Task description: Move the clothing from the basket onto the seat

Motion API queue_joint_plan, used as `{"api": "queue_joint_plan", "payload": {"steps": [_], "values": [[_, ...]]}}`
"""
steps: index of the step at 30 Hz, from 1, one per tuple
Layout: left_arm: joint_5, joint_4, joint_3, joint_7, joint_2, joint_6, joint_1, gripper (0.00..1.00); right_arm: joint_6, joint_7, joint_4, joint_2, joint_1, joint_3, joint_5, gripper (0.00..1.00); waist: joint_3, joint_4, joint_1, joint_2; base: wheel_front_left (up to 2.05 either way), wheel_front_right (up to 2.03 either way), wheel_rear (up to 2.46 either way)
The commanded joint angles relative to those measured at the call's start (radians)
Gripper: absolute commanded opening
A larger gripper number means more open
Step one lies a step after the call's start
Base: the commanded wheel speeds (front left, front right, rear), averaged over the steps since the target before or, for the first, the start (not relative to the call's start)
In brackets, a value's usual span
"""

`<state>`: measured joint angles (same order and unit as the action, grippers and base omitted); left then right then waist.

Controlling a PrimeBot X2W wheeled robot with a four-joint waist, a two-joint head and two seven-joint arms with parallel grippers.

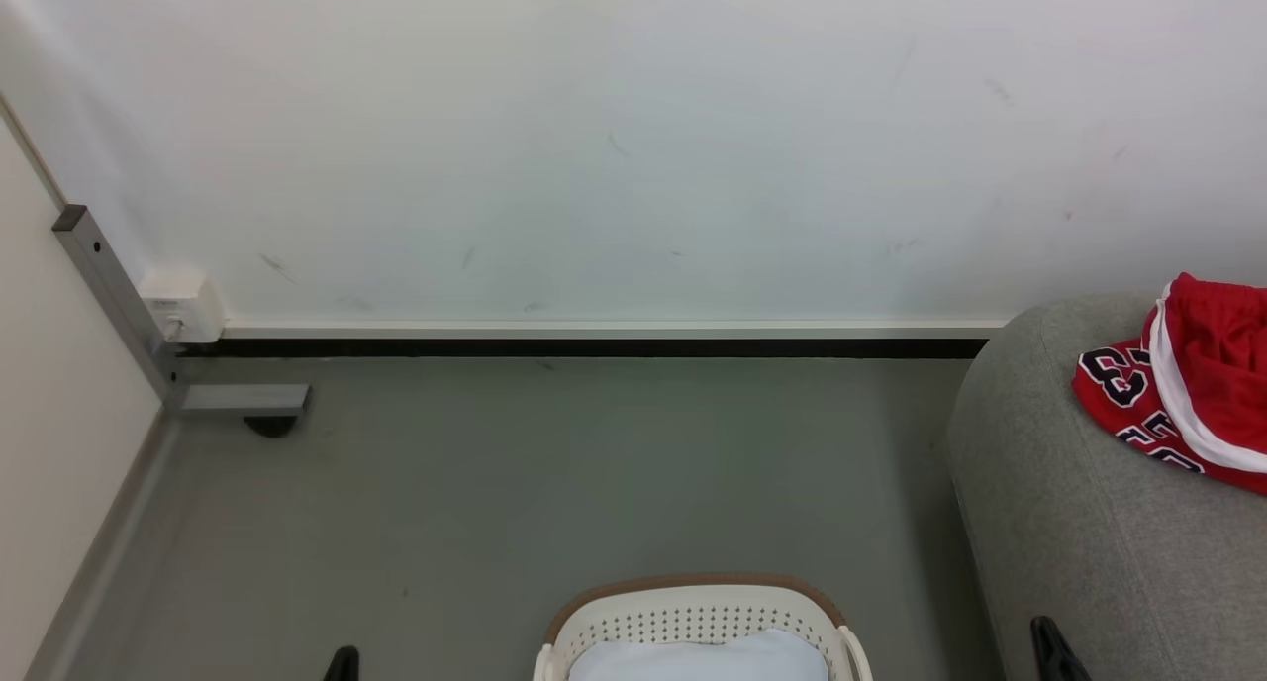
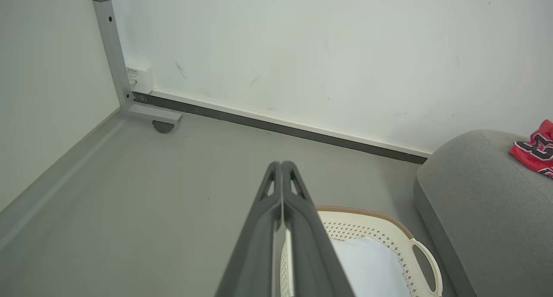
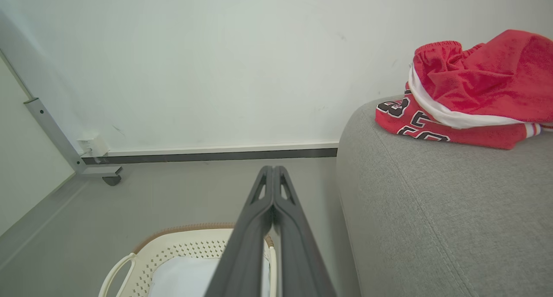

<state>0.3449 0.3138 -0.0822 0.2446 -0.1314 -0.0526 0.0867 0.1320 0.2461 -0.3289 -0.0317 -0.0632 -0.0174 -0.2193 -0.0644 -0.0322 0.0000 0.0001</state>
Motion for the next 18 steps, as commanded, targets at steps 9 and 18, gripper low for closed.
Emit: {"api": "queue_joint_plan", "payload": {"steps": [9, 18], "values": [[0.181, -0.024, 0.032, -0.048, 0.006, -0.013, -0.042, 0.0, 0.0, -0.047, 0.025, -0.006, 0.039, 0.022, -0.198, 0.0, 0.005, 0.003, 0.0, -0.0001, 0.0, 0.0, 0.0], [0.32, -0.031, 0.053, -0.087, 0.016, -0.022, -0.062, 0.0, 0.0, -0.087, 0.034, -0.008, 0.058, 0.036, -0.351, 0.0, 0.01, 0.005, 0.0, -0.0001, 0.0, 0.0, 0.0]]}}
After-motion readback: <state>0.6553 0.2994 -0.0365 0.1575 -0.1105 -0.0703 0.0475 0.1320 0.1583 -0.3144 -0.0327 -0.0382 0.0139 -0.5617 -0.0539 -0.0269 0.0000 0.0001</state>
